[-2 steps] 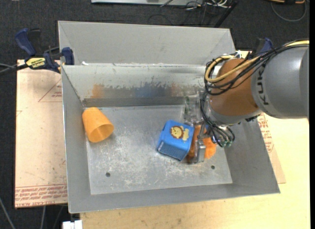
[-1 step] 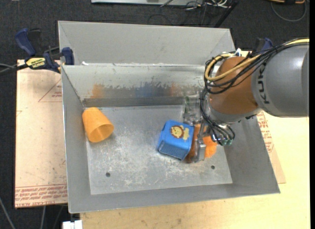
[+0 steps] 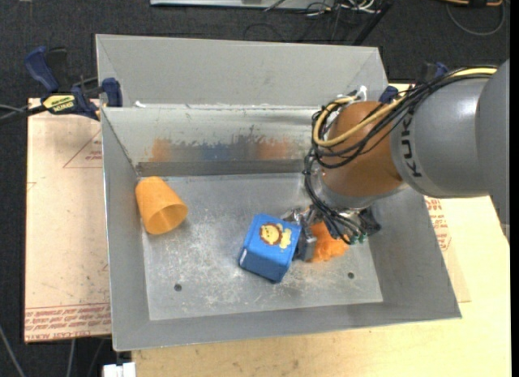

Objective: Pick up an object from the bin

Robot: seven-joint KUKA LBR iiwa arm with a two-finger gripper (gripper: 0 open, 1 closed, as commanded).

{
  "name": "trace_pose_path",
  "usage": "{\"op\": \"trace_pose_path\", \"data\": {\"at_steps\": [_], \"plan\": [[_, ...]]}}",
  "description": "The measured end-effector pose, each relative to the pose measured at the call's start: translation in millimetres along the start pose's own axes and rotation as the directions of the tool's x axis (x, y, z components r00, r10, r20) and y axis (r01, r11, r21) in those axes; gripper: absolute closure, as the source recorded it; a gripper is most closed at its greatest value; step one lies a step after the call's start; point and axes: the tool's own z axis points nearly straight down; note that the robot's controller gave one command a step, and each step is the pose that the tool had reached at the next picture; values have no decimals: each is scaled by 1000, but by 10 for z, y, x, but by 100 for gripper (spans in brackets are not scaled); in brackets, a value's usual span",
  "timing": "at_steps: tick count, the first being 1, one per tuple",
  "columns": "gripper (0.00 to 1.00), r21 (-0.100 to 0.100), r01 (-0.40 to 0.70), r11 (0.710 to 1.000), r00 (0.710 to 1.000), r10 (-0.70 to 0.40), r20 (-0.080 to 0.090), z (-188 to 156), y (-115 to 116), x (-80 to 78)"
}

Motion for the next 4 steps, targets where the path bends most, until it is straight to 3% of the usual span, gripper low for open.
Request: {"op": "trace_pose_path", "data": {"at_steps": [1,2,3,4], "plan": [[100,0,0,1000,1000,0,0,0,0,0],[100,-1,12,1000,1000,-12,-2,-274,24,25],[100,-2,14,1000,1000,-14,-4,-825,46,161],[100,-2,20,1000,1000,-20,-2,-1438,-90,120]]}}
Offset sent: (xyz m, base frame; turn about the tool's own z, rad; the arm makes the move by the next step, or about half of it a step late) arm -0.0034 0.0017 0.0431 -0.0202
